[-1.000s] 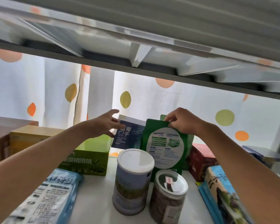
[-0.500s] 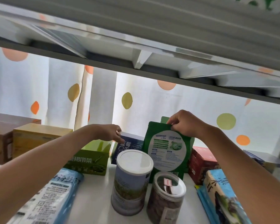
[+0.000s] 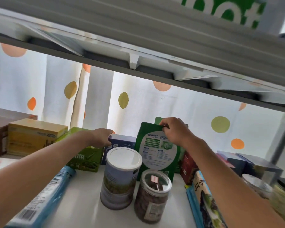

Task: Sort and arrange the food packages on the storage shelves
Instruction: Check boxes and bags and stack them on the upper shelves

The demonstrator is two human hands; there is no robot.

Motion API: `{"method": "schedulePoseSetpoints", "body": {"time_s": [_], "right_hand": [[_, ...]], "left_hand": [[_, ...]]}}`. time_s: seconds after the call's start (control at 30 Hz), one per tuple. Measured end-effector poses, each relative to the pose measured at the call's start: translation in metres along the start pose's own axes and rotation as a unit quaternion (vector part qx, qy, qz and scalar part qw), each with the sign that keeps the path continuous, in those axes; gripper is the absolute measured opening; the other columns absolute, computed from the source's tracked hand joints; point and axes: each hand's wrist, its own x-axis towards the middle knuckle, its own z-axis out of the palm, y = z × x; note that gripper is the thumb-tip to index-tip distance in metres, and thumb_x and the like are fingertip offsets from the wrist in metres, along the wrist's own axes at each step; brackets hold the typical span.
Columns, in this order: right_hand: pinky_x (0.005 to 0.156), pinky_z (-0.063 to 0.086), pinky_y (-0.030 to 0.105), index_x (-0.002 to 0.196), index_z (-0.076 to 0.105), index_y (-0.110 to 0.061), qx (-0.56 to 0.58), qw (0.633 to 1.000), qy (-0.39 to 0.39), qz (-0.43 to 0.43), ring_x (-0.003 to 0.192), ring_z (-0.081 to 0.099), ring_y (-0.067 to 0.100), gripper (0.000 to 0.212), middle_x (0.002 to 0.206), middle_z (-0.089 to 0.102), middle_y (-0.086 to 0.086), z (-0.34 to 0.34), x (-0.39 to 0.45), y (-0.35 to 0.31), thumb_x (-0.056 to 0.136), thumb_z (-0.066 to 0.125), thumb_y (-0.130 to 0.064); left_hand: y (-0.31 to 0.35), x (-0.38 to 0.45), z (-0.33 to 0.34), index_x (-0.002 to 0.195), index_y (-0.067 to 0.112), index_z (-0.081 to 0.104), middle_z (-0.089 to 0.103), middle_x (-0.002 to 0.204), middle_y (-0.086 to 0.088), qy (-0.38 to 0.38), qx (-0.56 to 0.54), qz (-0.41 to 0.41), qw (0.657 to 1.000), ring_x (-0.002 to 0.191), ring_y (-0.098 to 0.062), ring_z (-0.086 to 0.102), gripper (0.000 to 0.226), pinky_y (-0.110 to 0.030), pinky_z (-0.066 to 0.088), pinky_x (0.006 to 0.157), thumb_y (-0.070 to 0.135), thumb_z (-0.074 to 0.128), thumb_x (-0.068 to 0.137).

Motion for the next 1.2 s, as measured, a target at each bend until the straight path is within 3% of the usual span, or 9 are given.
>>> {"method": "schedulePoseSetpoints", "body": {"time_s": [0.13,0.23,0.43,0.67,0.73,0.83,1.03,1.2], "right_hand": [[0.059,0.052,0.028,0.102,0.073,-0.020,-0.015,0.998,0.052,-0.013,0.077,0.067,0.013,0.027,0.088,0.072,-0.003,-0.003,-0.002,0.007,0.099,0.047,-0.011],[0.071,0.057,0.037,0.105,0.074,-0.023,-0.017,0.992,0.126,-0.022,0.083,0.067,0.020,0.027,0.091,0.072,-0.001,-0.012,-0.002,0.011,0.097,0.049,-0.014],[0.089,0.047,0.043,0.110,0.075,-0.012,-0.045,0.952,0.289,-0.091,0.092,0.060,0.027,0.020,0.096,0.073,0.008,-0.045,-0.003,0.008,0.095,0.062,-0.012],[0.083,0.054,0.044,0.104,0.075,-0.006,-0.090,0.900,0.401,-0.144,0.086,0.068,0.032,0.022,0.089,0.074,0.010,-0.080,-0.029,-0.012,0.082,0.076,-0.005],[0.090,0.053,0.044,0.105,0.074,-0.006,-0.107,0.884,0.424,-0.165,0.090,0.070,0.031,0.020,0.093,0.075,0.008,-0.086,-0.041,-0.015,0.087,0.067,-0.011],[0.094,0.052,0.043,0.105,0.073,-0.009,-0.130,0.868,0.447,-0.172,0.097,0.068,0.031,0.034,0.099,0.074,0.006,-0.091,-0.059,-0.020,0.089,0.045,-0.020],[0.099,0.050,0.047,0.111,0.072,-0.009,-0.092,0.853,0.497,-0.129,0.110,0.061,0.035,0.035,0.112,0.072,0.011,-0.106,-0.102,-0.033,0.093,0.044,-0.019],[0.083,0.053,0.044,0.105,0.074,-0.004,-0.068,0.865,0.484,-0.111,0.091,0.068,0.038,0.036,0.099,0.074,0.014,-0.101,-0.145,-0.053,0.093,0.044,-0.019]], "left_hand": [[0.028,-0.024,-0.019,0.137,0.010,0.052,0.051,0.145,-0.008,0.118,-0.003,0.015,0.993,0.130,-0.025,0.049,0.037,-0.034,0.039,0.108,0.016,0.054,0.100],[0.054,-0.047,-0.041,0.131,0.009,0.058,0.054,0.143,-0.009,0.170,-0.024,0.052,0.984,0.131,-0.026,0.050,0.033,-0.034,0.036,0.108,0.015,0.055,0.099],[0.101,-0.084,-0.057,0.125,0.014,0.060,0.055,0.142,-0.004,0.241,-0.062,0.080,0.965,0.127,-0.022,0.053,0.036,-0.030,0.039,0.103,0.027,0.068,0.092],[0.145,-0.123,-0.063,0.144,0.010,0.038,0.053,0.141,-0.009,0.267,-0.104,0.091,0.954,0.123,-0.026,0.054,0.063,-0.024,0.042,0.086,0.023,0.070,0.091],[0.151,-0.135,-0.065,0.145,0.011,0.035,0.052,0.141,-0.009,0.267,-0.123,0.102,0.950,0.126,-0.028,0.053,0.065,-0.026,0.044,0.089,0.022,0.070,0.091],[0.156,-0.154,-0.069,0.146,0.014,0.035,0.052,0.141,-0.008,0.266,-0.134,0.120,0.947,0.128,-0.028,0.052,0.068,-0.032,0.045,0.096,0.026,0.072,0.090],[0.163,-0.193,-0.066,0.146,0.020,0.037,0.050,0.143,-0.002,0.229,-0.203,0.145,0.941,0.128,-0.023,0.050,0.069,-0.032,0.044,0.097,0.035,0.072,0.088],[0.159,-0.234,-0.046,0.143,0.021,0.041,0.053,0.140,0.000,0.164,-0.274,0.151,0.935,0.129,-0.023,0.051,0.069,-0.040,0.045,0.106,0.034,0.076,0.085]]}}
